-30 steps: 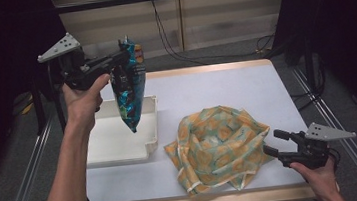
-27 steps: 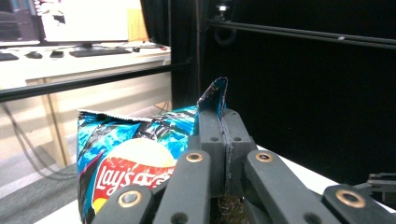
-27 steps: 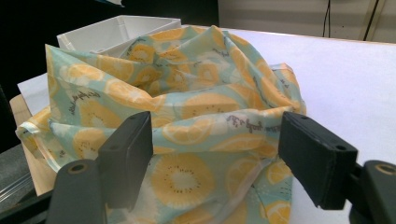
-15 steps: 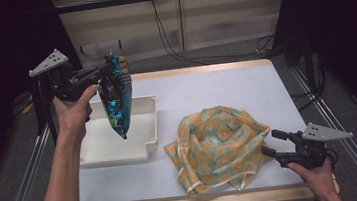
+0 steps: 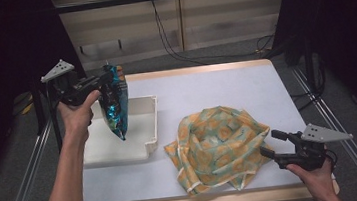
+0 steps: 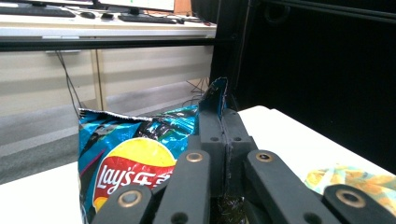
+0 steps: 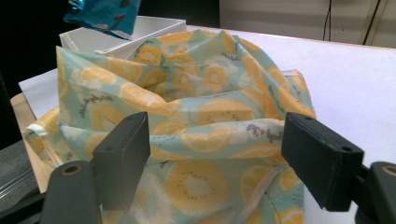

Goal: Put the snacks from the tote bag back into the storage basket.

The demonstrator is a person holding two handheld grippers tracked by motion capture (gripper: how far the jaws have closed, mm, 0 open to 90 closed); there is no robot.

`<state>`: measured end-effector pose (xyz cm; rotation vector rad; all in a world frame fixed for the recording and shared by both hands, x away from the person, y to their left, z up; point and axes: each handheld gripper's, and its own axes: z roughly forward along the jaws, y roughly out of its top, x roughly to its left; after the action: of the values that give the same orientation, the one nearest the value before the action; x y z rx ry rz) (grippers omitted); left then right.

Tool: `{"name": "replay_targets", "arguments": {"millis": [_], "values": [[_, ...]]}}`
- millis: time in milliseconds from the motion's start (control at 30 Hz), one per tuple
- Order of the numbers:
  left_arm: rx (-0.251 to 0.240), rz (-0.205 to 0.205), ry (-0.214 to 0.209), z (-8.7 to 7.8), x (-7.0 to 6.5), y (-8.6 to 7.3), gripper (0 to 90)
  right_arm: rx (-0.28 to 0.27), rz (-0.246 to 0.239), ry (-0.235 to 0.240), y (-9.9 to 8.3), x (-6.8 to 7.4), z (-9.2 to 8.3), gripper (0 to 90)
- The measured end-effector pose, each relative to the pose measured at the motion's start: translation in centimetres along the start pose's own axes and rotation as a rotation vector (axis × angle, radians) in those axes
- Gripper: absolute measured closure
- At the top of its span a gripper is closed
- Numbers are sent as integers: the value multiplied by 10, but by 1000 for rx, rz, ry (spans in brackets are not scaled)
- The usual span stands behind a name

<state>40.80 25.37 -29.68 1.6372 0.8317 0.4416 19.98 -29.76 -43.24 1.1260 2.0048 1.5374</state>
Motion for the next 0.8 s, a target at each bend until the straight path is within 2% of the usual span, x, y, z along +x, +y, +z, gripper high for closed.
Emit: {"name": "replay_targets", "arguments": {"millis": [100, 300, 333, 400, 433, 467, 533, 567, 600, 667, 800], "values": [[-22, -31, 11, 6, 7, -7, 896, -8, 11, 13, -2, 1, 0, 237], [8, -43, 31, 19, 16, -22, 896, -12, 8, 10, -2, 2, 0, 237], [0, -56, 20, 22, 17, -24, 896, -7, 3, 12, -3, 2, 0, 236], [14, -53, 34, 26, 19, -28, 896, -5, 2, 10, -5, 1, 0, 236], [21, -53, 24, 29, 20, -30, 896, -1, 8, 8, -5, 1, 0, 236], [16, -55, 13, 31, 21, -31, 895, 1, 3, 9, -6, 0, 0, 236], [5, -63, 18, 36, 19, -32, 895, 2, 5, 10, -6, 0, 0, 236], [13, -44, 28, 42, 15, -32, 895, -1, 3, 5, -6, 0, 0, 240], [13, -44, 28, 42, 15, -32, 895, -1, 3, 5, -6, 0, 0, 240], [26, -25, 6, 50, 13, -34, 893, -5, 1, 1, -5, 0, -1, 241], [27, -39, -7, 61, 12, -36, 892, -4, 10, 0, -6, 0, -1, 241]]}}
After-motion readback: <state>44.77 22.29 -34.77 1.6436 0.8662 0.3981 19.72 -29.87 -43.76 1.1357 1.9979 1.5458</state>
